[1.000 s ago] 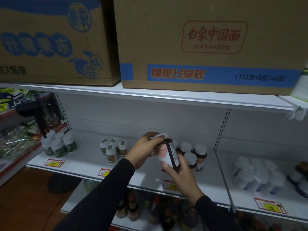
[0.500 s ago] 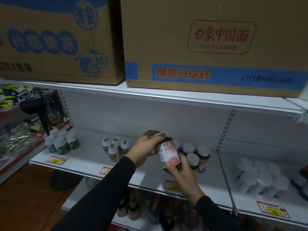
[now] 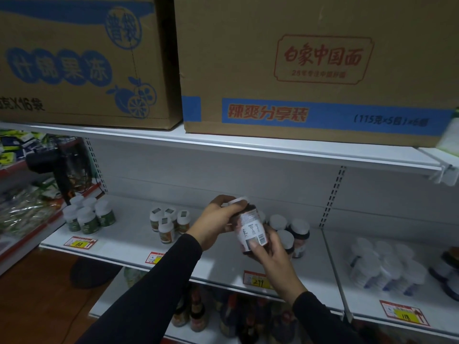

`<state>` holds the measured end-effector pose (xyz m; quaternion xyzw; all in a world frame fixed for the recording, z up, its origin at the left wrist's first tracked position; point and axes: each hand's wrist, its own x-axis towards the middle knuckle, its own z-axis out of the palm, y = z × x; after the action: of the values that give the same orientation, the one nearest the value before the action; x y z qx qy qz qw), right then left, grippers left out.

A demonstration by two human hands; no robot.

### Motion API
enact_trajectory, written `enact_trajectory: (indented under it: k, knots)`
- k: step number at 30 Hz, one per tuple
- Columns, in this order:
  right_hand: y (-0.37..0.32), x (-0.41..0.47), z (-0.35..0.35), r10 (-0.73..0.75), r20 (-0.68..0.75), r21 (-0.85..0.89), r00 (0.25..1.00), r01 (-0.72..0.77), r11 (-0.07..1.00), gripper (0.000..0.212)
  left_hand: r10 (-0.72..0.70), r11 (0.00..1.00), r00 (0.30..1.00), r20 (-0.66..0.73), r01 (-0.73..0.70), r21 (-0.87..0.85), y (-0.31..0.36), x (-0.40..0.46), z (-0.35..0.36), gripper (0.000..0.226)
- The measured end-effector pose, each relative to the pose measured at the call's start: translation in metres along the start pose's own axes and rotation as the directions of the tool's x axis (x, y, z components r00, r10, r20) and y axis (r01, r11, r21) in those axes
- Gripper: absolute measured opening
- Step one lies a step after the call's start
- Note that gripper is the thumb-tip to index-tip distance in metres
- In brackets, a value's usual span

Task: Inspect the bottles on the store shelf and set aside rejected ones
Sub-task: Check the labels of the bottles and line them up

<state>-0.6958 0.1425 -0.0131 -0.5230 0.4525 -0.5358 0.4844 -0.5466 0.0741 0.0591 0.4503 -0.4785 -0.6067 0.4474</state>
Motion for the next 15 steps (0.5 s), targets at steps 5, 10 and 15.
enact_trajectory:
  k: [5,10,15]
  knots:
    - [-0.004,0.0,-0.002,-0.031,-0.009,-0.114,0.999,0.03,0.993,0.058,0.051,0.998,0.996,-0.071,-0.048,0.038,-0.002,0.001,0.005,0.047]
    - [-0.003,0.0,0.0,-0.024,0.014,-0.089,1.0,0.026,0.996,0.042,0.054,0.997,0.998,0.028,-0.056,0.056,0.001,-0.002,0.003,0.034]
    - [-0.001,0.002,0.0,-0.011,0.013,-0.125,1.0,0.013,0.992,0.037,0.023,0.998,0.994,0.105,-0.03,0.059,-0.001,-0.005,-0.004,0.035]
